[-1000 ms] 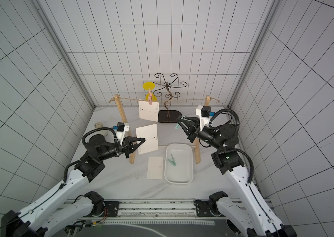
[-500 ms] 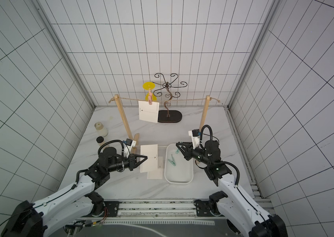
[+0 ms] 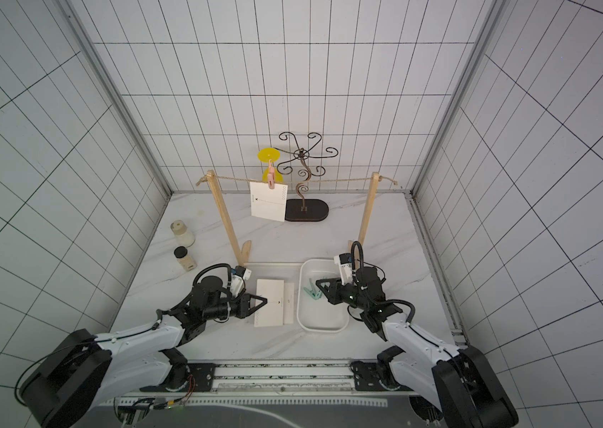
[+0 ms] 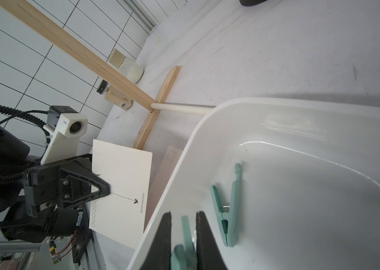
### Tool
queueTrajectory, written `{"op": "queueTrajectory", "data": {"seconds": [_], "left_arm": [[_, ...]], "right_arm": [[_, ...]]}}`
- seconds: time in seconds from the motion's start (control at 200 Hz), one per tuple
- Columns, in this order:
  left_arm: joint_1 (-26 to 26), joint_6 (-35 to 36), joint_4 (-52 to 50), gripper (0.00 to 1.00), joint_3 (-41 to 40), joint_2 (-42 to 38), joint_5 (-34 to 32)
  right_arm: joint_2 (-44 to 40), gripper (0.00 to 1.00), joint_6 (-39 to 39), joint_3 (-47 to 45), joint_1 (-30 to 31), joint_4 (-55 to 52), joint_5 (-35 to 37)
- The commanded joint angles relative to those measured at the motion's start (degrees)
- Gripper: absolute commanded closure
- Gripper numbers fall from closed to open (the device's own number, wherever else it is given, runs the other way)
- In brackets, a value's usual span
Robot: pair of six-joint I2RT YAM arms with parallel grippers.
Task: Remove the postcards from the strings
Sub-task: Place the clamp in the storage box.
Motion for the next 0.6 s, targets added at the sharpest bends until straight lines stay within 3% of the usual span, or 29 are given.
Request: {"op": "queueTrajectory", "data": {"seconds": [0.0, 0.115, 0.285, 0.595], "left_arm": [[-0.3, -1.8, 4.9, 0.85, -1.1, 1.6, -2.3], [-0.3, -2.1, 5.4, 0.6, -1.6, 1.8, -3.6], [0.0, -1.1, 1.8, 0.57, -1.3, -1.9, -6.1], [0.4, 3.3, -13.3, 0.54, 1.2, -13.8, -13.2]], "right_arm": [[1.2, 0.74, 1.8, -2.8, 1.0, 4.4, 1.5], [2.2, 0.53, 1.6, -3.2, 1.2, 4.1, 2.8], [0.1, 0.42, 1.4, -3.1, 1.5, 2.2, 5.2], [-4.0, 0.41, -0.5, -0.3, 1.6, -2.6, 7.0]]}}
